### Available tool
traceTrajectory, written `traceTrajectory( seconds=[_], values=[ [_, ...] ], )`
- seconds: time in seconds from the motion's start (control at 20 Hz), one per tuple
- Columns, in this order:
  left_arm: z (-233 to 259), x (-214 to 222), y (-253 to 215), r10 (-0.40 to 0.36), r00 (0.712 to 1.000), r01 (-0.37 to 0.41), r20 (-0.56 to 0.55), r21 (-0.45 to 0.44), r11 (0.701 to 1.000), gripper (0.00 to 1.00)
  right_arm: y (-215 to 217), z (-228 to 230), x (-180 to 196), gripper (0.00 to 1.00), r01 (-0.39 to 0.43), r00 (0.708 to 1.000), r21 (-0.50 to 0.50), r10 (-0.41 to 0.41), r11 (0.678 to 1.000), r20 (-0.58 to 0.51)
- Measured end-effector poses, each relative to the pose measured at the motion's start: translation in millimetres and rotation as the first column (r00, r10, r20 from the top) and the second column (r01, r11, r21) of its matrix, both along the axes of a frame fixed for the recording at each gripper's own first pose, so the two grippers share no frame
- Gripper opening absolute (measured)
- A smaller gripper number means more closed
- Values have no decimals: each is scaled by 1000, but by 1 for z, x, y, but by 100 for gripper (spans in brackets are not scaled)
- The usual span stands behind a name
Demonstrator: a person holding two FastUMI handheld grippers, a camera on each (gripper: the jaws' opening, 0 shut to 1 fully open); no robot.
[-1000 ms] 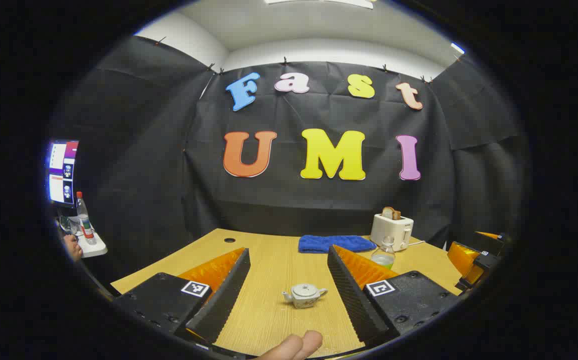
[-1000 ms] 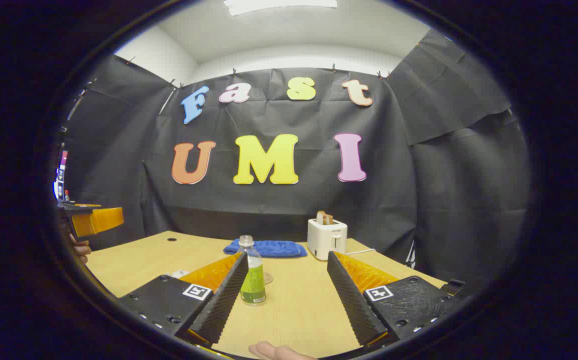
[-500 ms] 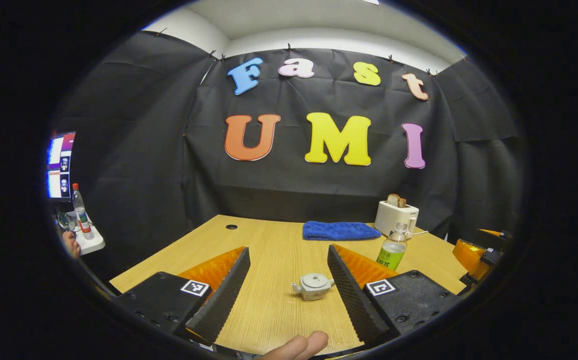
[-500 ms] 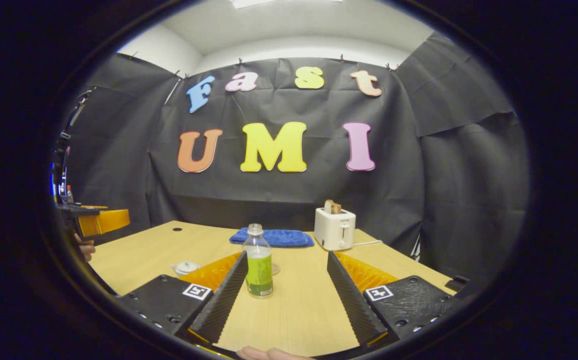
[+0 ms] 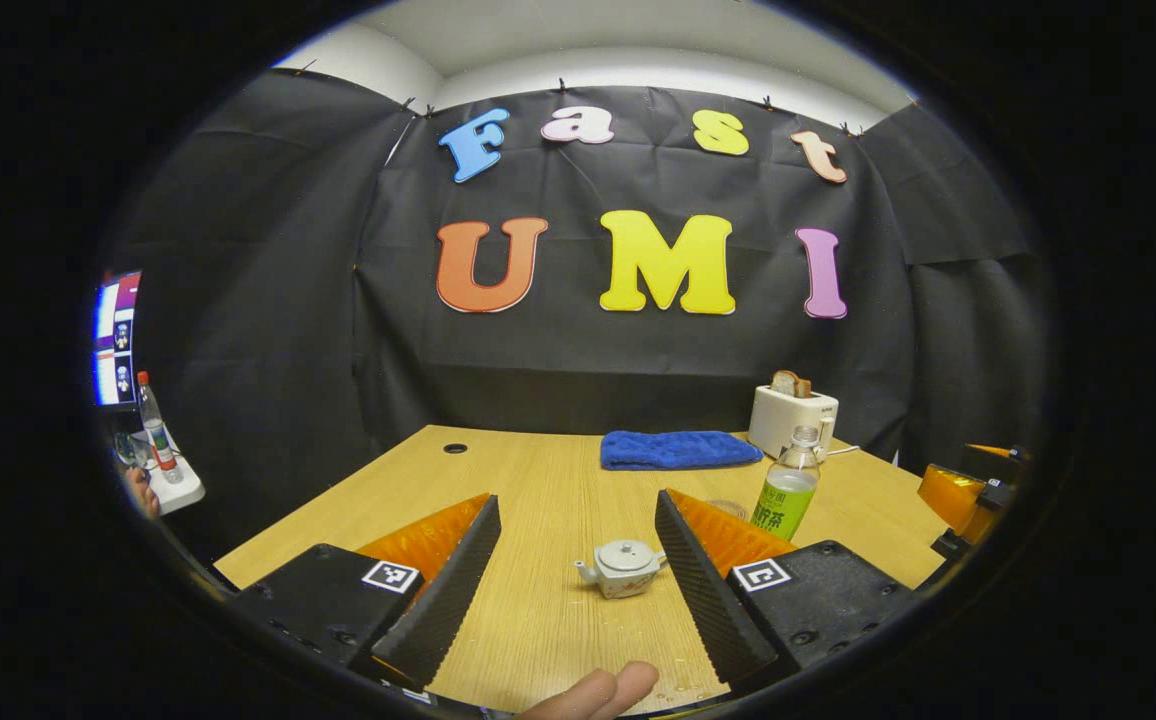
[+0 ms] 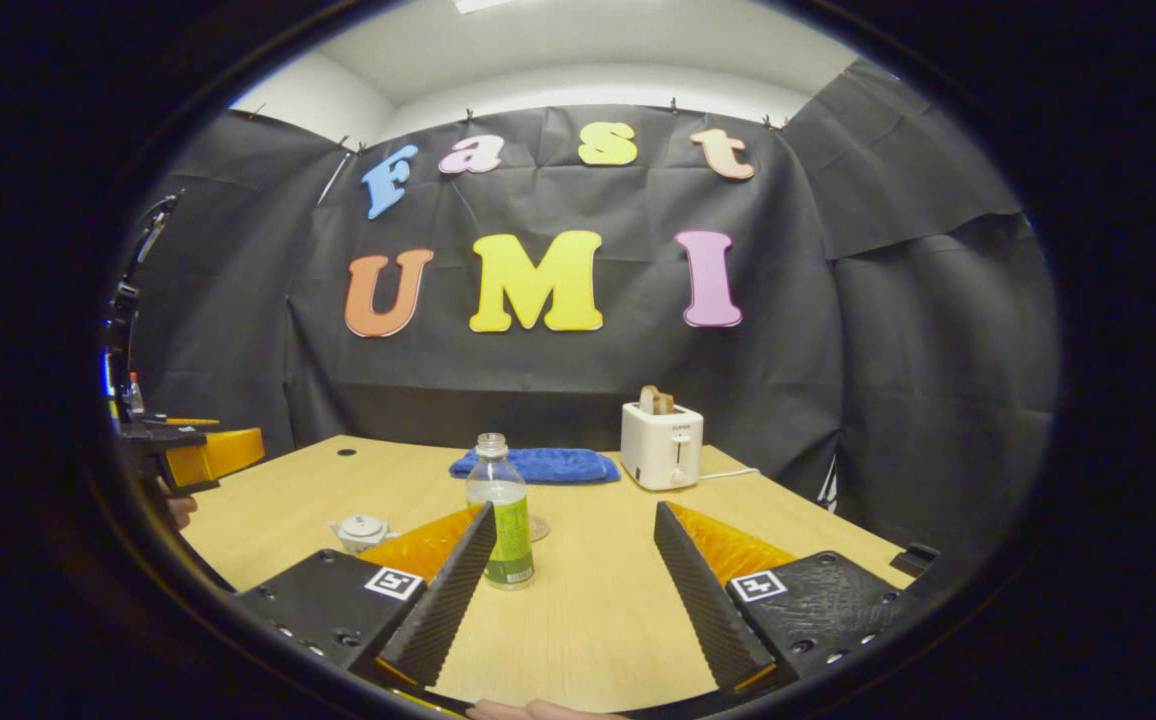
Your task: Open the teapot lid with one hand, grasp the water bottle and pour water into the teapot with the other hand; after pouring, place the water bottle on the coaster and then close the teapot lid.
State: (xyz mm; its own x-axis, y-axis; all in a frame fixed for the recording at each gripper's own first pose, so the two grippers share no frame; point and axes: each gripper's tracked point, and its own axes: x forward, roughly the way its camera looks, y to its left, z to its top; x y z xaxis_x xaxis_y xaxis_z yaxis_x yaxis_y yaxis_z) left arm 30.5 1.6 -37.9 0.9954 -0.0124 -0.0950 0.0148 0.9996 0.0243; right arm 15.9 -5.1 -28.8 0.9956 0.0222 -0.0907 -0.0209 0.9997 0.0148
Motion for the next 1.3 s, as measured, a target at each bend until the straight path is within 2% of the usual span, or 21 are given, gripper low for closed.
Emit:
traceTrajectory(
  seconds=[0.25, 0.3, 0.55, 0.75, 0.85, 0.95, 1.05, 1.1, 1.25, 1.3],
  values=[
    [-26, 31, 11, 23, 999, -24, -41, -13, 1000, 98, 4, -14, 13, 94, -17, 1000, -7, 17, 1000, 8],
    [-32, 39, 14, 33, 998, -34, -52, -18, 999, 98, 3, -19, 17, 96, -22, 1000, -4, 22, 1000, 1],
    [-65, 69, -2, -4, 991, 0, -135, -28, 1000, 98, -12, -37, 39, 96, -18, 1000, -6, 18, 1000, -4],
    [-90, 94, -13, 32, 984, -23, -176, 57, 998, 100, -16, -59, 53, 98, -27, 999, -19, 27, 999, -37],
    [-96, 101, -19, 42, 985, -23, -166, 114, 993, 98, -16, -68, 56, 96, -37, 998, -23, 35, 999, -51],
    [-105, 109, -25, 32, 984, -9, -175, 129, 992, 96, -17, -75, 60, 96, -37, 998, -27, 36, 999, -60],
    [-111, 113, -29, 31, 982, -10, -186, 112, 994, 91, -17, -82, 63, 96, -43, 996, -31, 40, 999, -75],
    [-112, 116, -31, 21, 983, -3, -182, 102, 995, 83, -17, -84, 64, 95, -44, 996, -29, 42, 999, -79],
    [-119, 121, -42, -22, 981, 39, -192, 84, 996, 75, -18, -89, 67, 98, -43, 995, -30, 40, 999, -90],
    [-121, 122, -45, -37, 979, 54, -200, 80, 995, 68, -19, -90, 67, 98, -41, 995, -31, 38, 999, -94]
  ],
)
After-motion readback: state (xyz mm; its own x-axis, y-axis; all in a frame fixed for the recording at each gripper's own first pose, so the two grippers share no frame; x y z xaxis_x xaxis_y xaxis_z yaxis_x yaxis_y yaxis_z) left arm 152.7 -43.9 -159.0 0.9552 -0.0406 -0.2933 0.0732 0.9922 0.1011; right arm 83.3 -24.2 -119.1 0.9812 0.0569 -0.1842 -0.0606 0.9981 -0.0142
